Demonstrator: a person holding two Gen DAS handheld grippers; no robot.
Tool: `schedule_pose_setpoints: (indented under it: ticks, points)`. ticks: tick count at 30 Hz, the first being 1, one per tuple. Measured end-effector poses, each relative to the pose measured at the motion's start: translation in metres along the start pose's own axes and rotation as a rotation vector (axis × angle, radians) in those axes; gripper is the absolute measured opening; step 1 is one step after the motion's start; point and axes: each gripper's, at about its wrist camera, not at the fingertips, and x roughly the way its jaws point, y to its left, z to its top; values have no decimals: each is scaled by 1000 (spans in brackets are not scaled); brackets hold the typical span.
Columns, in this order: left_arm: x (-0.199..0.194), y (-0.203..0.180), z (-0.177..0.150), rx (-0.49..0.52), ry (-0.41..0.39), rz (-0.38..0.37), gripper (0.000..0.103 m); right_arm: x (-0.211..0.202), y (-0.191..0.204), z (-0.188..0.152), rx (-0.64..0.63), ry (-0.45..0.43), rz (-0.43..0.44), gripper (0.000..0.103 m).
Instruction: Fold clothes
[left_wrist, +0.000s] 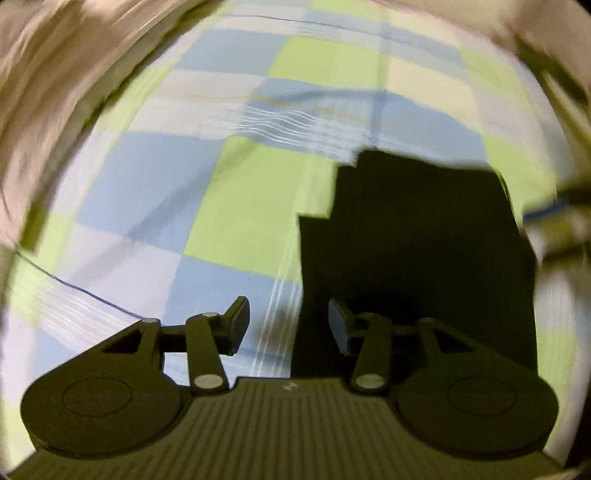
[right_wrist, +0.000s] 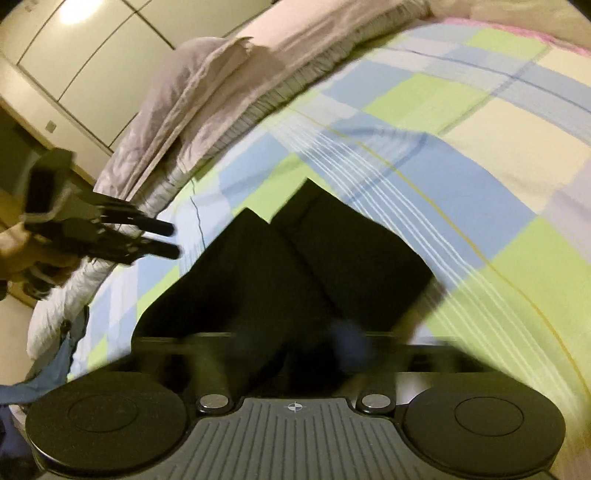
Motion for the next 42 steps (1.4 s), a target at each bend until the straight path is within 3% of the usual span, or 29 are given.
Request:
schedule_pose_setpoints:
  ticks: [3, 4, 6, 8, 9, 11, 14, 18, 22, 25, 34, 36, 37, 40, 42]
  points:
    - [26, 15, 5, -130, -30, -97, 38, 22, -2, 3, -44, 46, -8, 74]
    - [33, 17, 5, -149, -22, -125, 31, 29, -2, 2, -59, 60, -7, 74]
    - [47, 20, 5, -185, -7, -180, 6, 38, 0, 1, -91, 87, -26, 70]
    - [39, 18, 4, -172, -28, -197, 1, 39, -3, 0, -92, 113, -51, 44]
    - [31, 18, 4, -165, -41, -206, 1, 39, -5, -1, -93, 126, -64, 39]
    - [16, 17, 5, -150, -68, -224, 0, 36, -11, 0, -58, 150, -55, 16]
    - [-15, 7, 21, -62, -111, -235, 0, 17, -13, 11, -20, 151, -19, 8]
    - [-12, 1, 55, -24, -152, -257, 0, -18, -11, 30, -34, 100, -30, 8]
    - [43, -12, 79, -18, -117, -261, 0, -18, -35, 35, -29, 82, -86, 8]
    - [74, -15, 80, -44, -89, -238, 0, -5, -56, 33, -6, 87, -103, 8]
    - [76, 3, 71, -122, -72, -176, 2, 3, -61, 45, -46, 81, -96, 8]
    - [71, 6, 71, -150, -74, -160, 11, 13, -70, 46, -23, 105, -97, 8]
    - [63, 7, 67, -150, -84, -151, 14, 13, -74, 46, -9, 114, -97, 11]
    - [37, 11, 52, -150, -111, -123, 19, 5, -73, 44, -22, 104, -140, 34]
    - [13, 16, 28, -156, -126, -86, 30, -7, -68, 39, -45, 86, -170, 41]
